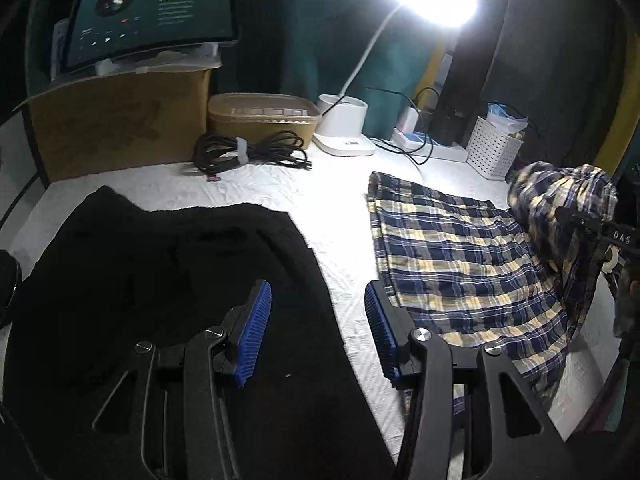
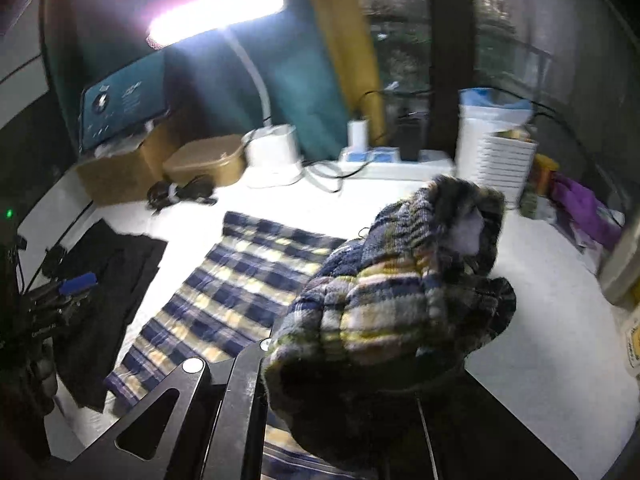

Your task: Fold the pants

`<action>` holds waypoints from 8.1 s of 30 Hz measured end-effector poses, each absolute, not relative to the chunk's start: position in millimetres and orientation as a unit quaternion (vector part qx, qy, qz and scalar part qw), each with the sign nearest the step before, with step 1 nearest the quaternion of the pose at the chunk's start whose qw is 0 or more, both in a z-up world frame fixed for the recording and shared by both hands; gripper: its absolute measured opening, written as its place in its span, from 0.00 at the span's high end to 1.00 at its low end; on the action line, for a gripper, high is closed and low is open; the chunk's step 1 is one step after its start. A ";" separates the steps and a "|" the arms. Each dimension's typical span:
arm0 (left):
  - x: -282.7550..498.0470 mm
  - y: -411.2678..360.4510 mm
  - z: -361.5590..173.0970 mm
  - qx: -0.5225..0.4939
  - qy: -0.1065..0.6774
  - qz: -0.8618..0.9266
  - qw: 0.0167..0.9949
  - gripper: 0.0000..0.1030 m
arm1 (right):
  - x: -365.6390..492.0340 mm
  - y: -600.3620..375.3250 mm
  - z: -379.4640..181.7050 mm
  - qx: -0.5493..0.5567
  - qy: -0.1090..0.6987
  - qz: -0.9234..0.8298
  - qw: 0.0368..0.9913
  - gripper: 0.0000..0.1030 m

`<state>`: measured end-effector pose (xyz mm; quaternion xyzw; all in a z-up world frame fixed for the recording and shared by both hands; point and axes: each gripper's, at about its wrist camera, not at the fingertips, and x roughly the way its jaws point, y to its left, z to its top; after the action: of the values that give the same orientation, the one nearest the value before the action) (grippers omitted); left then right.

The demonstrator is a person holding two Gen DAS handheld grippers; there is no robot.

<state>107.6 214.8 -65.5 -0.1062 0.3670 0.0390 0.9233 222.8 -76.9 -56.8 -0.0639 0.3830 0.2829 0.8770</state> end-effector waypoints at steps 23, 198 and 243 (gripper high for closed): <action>71.4 249.5 -72.0 -0.129 0.365 0.069 0.919 0.53 | 183.3 53.6 -132.2 -0.206 0.431 0.358 0.802 0.39; 184.2 158.0 -93.2 -0.062 0.463 -0.031 0.884 0.21 | 203.0 -134.4 -141.0 -0.156 0.438 0.274 0.842 0.29; 262.1 150.5 -77.8 -0.035 0.446 -0.075 0.891 0.22 | 276.2 -127.6 -112.3 -0.069 0.400 0.307 0.861 0.28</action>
<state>262.1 150.5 -77.8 -0.0346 0.4461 -0.0749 0.8912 276.2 -127.6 -112.3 -0.0689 0.3995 0.3065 0.8612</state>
